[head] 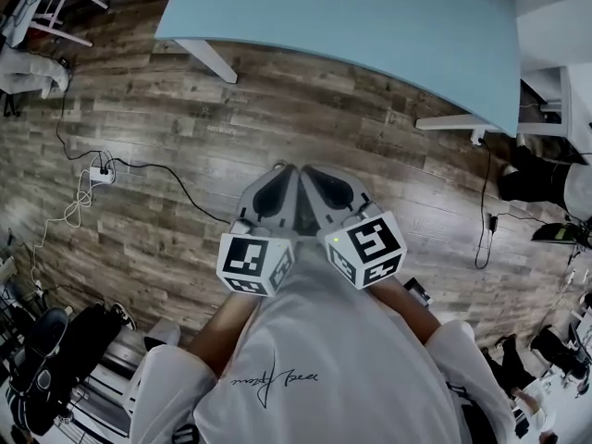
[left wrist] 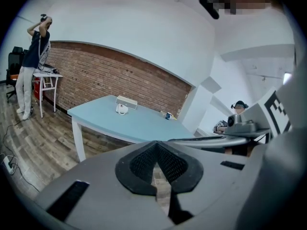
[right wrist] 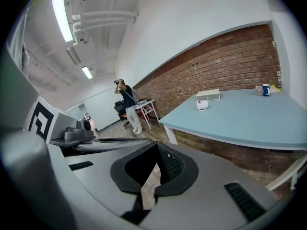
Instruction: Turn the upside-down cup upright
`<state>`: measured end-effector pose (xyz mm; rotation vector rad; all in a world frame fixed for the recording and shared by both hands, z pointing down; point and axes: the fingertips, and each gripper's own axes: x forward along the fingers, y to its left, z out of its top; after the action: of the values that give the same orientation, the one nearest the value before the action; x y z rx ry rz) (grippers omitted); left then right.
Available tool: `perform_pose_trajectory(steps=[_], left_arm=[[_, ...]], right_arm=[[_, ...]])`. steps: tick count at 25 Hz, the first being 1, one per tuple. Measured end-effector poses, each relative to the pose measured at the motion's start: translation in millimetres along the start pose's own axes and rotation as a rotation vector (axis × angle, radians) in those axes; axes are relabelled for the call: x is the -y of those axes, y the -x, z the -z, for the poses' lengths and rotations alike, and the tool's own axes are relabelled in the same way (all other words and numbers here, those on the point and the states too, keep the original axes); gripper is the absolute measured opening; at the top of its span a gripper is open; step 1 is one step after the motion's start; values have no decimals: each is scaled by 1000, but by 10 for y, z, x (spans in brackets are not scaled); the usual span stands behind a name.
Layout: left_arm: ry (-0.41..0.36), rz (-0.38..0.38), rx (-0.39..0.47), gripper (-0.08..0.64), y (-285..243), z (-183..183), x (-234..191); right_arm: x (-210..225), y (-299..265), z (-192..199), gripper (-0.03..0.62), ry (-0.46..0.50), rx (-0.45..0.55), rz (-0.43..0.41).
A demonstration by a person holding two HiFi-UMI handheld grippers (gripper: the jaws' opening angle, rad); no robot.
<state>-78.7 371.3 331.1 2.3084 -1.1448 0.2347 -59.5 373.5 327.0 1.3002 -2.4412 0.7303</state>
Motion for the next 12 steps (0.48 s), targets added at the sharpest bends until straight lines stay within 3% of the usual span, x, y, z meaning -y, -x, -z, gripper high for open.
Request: perform_pose_trajectory(steps=[12], left_arm=[[-19, 56, 61, 8, -183, -426, -295]], right_arm=[[38, -346, -424, 20, 92, 29, 59]])
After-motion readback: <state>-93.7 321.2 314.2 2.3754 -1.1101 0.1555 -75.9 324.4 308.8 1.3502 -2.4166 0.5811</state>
